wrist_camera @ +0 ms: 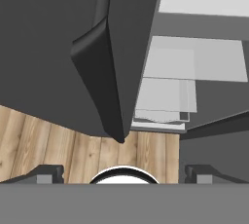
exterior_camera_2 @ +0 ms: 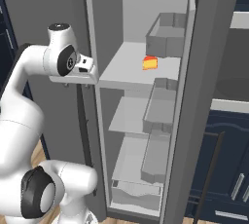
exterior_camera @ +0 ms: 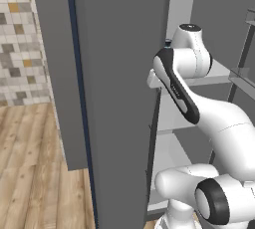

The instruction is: Pick the cheese from the fridge and the cheese grater from the cabinet and place them next to the salad bowl.

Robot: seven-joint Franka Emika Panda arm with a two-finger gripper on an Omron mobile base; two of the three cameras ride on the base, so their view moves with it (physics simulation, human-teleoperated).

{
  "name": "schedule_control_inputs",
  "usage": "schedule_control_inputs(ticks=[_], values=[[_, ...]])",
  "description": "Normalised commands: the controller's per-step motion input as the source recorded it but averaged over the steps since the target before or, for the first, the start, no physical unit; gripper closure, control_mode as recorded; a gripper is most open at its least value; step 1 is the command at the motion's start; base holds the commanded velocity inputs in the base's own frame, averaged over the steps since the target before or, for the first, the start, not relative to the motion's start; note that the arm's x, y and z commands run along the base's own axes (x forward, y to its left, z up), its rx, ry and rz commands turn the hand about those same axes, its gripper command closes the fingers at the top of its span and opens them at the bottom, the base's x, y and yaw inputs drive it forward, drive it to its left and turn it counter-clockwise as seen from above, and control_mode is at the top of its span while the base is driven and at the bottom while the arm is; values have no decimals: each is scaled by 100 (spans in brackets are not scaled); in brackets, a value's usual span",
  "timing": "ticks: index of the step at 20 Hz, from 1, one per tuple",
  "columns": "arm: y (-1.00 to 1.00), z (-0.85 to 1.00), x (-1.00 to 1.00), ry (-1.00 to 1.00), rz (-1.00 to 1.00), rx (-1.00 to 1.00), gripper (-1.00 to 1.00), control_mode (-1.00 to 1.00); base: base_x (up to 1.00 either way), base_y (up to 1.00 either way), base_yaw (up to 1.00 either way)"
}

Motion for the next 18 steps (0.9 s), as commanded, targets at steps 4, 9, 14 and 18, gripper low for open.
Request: schedule_control_inputs(ticks=[4, 9, 14, 18], values=[[0, 0, 0, 0, 0, 0, -100, -100, 0, 0, 0], [0, 0, 0, 0, 0, 0, -100, -100, 0, 0, 0], [0, 0, 0, 0, 0, 0, -100, -100, 0, 0, 0], [0, 0, 0, 0, 0, 0, -100, -100, 0, 0, 0]])
